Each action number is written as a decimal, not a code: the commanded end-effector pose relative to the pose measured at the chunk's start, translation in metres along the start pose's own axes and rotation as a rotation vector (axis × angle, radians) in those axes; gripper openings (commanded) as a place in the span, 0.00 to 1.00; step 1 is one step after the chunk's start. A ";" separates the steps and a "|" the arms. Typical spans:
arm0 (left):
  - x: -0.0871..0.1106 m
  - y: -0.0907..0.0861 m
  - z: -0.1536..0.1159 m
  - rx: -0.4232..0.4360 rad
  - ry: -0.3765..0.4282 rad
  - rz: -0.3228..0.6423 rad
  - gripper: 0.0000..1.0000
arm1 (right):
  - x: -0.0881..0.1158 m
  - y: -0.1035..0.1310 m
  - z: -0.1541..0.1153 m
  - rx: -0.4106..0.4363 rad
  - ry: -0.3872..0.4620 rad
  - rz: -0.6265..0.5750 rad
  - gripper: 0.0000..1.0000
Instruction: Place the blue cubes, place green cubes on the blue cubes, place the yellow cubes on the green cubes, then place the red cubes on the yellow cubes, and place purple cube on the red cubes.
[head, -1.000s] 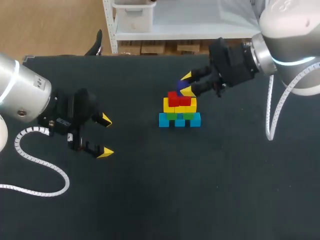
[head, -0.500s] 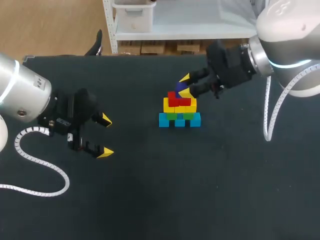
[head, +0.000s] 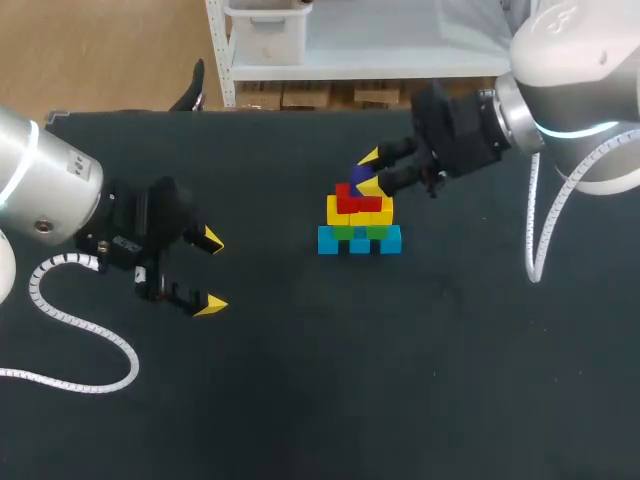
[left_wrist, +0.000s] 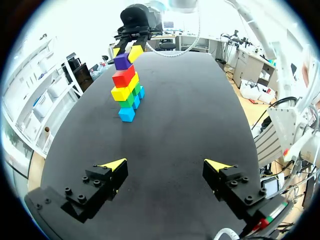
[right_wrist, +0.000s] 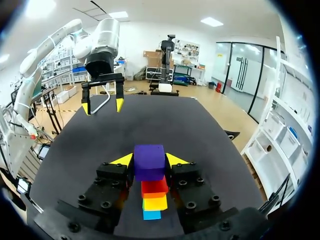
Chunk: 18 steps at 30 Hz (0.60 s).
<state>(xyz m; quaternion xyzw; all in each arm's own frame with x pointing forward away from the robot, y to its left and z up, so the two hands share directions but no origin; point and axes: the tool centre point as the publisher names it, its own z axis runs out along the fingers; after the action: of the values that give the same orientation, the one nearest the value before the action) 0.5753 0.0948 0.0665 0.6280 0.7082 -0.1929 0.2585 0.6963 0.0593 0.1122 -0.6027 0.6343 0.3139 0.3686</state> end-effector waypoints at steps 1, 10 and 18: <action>0.002 -0.001 0.000 -0.002 -0.007 0.003 1.00 | 0.000 -0.002 0.001 -0.002 0.001 0.000 0.04; 0.002 -0.001 0.000 -0.002 -0.007 0.003 1.00 | 0.001 -0.002 0.002 -0.005 0.001 0.002 0.24; 0.002 -0.001 0.000 -0.002 -0.007 0.003 1.00 | 0.001 -0.003 0.002 -0.005 0.002 0.002 0.33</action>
<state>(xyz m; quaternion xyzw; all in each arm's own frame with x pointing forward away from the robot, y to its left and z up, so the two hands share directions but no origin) 0.5753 0.0948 0.0665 0.6280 0.7082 -0.1929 0.2585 0.6984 0.0594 0.1105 -0.6028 0.6347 0.3146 0.3671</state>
